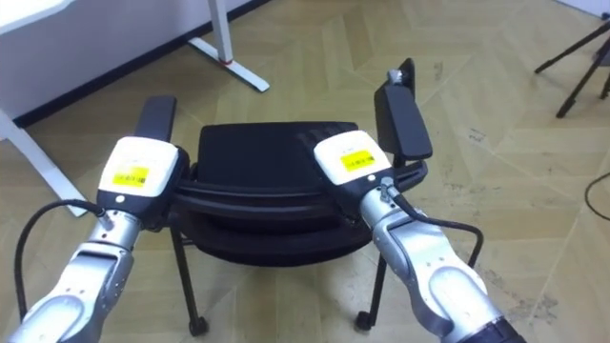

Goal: Push chair

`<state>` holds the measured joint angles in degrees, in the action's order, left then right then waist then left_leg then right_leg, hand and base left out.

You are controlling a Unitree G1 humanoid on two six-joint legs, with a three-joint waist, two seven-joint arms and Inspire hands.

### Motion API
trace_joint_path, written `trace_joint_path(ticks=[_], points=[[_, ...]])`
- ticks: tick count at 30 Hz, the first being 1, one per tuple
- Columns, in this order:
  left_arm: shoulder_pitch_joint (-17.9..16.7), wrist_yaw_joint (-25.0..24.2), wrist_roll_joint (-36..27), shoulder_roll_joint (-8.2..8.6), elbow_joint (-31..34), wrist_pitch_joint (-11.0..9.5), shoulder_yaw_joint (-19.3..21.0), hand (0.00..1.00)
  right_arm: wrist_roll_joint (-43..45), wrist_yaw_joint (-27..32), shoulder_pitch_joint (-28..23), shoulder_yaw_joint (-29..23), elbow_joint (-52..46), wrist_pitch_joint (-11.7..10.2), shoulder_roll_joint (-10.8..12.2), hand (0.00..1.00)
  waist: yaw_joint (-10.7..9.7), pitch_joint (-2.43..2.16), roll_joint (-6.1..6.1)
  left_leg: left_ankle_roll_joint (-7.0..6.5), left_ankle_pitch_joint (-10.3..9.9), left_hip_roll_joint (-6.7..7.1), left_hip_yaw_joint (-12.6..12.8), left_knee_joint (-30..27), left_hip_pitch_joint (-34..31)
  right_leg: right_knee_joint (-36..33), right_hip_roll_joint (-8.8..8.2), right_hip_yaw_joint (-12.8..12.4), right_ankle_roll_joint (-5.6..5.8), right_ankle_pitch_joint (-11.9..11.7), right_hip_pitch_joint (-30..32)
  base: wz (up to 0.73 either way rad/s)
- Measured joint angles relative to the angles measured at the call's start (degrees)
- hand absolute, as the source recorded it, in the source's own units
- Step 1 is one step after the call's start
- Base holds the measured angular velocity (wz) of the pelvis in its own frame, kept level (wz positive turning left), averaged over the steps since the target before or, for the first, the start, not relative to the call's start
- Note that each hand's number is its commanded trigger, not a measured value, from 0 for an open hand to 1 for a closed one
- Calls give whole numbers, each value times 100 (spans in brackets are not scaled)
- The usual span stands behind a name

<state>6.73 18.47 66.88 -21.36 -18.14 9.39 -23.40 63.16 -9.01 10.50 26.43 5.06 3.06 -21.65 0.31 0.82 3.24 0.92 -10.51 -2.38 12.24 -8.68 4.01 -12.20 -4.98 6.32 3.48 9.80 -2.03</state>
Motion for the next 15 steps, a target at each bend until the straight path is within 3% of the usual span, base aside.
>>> trace_joint_path(ticks=[1,5,6,7,8,15], points=[[2,1,-6,0,1,-8,-5,100,-7,0,-47,1,1,2,0,0,1,-20,5,0,0,1,-6,-7,-17,40,-2,13,-2,-2,-11,4],[36,17,-15,6,-43,-31,-12,100,-12,52,-126,109,141,9,16,0,-17,-30,-10,0,0,1,-65,-47,-51,61,-2,49,-6,-4,-8,6],[43,15,-27,11,-51,-31,-18,100,-11,67,-131,109,144,9,16,35,-16,-32,-15,0,0,1,-64,-49,-50,62,-2,48,-6,-4,-7,4],[67,20,-93,11,-92,-33,-47,100,-11,108,-143,109,174,9,16,52,-14,-38,-23,0,0,1,-73,-51,-49,63,-3,56,-6,-4,-19,3],[95,19,-120,10,-111,-34,-76,100,-11,157,-144,110,225,8,21,100,-12,-41,-29,1,0,1,-85,-51,-50,66,-3,73,-6,-4,-46,6],[129,-12,-164,20,-165,-46,-132,100,9,477,-196,110,390,-29,21,100,-14,-62,-65,1,0,1,-144,-69,-40,144,-3,150,-16,-11,-126,5]])
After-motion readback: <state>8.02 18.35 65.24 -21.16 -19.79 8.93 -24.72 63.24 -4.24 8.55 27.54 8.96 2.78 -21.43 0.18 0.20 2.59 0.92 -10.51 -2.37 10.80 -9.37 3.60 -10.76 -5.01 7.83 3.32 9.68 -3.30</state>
